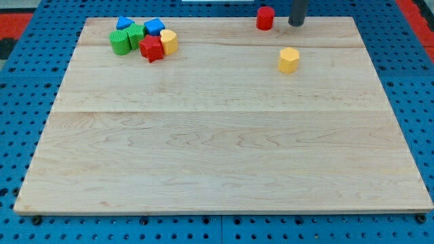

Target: Slide the red circle towards right

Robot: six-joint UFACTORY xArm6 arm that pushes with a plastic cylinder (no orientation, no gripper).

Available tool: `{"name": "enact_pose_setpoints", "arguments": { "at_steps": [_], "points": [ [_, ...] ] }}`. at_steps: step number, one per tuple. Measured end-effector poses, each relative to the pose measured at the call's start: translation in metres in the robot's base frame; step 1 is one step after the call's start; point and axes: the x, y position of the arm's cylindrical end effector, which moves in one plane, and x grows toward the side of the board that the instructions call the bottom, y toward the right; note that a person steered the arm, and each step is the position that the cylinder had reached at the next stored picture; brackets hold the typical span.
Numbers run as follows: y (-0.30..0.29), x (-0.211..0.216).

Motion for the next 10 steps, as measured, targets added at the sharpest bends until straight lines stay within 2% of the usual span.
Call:
{"name": "enact_pose_setpoints", "arguments": {
  "at_steps": [1, 2, 3, 4, 5, 6, 7, 8, 9, 10],
  "points": [
    [-0.002, -0.002],
    [-0.051, 0.009],
    [-0.081, 0.060],
    [-0.122, 0.074],
    [-0.160, 0.001],
    [-0.157, -0.001],
    [-0.096, 0.007],
    [-0.090, 0.059],
    [-0.008, 0.058],
    [0.006, 0.002]
  ]
}}
